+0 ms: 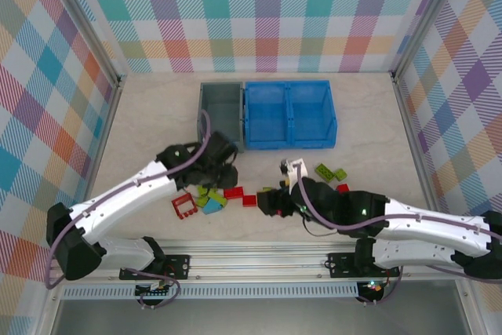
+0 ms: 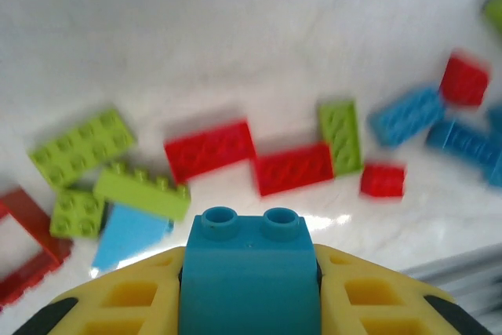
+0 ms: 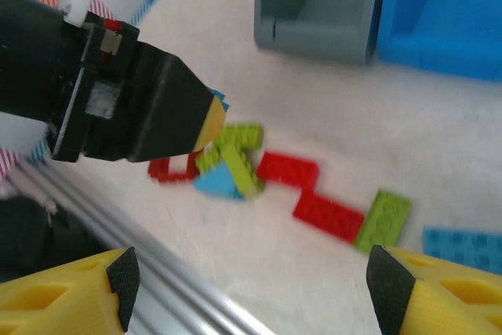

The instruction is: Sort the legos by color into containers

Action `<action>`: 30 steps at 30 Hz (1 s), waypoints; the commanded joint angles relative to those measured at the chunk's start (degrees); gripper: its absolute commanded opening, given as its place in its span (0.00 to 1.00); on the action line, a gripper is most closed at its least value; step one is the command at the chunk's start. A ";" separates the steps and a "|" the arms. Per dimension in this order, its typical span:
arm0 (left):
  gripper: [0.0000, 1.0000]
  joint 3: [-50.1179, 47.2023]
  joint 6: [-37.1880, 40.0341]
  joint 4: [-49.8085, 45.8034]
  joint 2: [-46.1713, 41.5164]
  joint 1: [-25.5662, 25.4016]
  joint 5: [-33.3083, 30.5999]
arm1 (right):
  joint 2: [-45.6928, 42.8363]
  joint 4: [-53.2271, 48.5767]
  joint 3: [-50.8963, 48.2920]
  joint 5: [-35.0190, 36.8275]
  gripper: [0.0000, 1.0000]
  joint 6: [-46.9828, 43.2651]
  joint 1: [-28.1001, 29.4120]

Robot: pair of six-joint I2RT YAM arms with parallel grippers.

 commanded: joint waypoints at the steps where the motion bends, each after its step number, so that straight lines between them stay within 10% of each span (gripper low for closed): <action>1: 0.31 6.13 6.31 -2.55 7.42 8.15 0.64 | 4.19 5.79 4.00 -2.86 0.78 -3.73 -5.75; 18: 0.36 36.37 9.70 -1.88 48.02 22.29 -4.18 | 11.54 5.74 8.12 -6.31 0.77 -2.22 -13.84; 30: 0.61 38.23 9.74 -2.45 43.81 21.97 -4.75 | 10.83 4.07 7.70 -7.31 0.79 -2.80 -15.22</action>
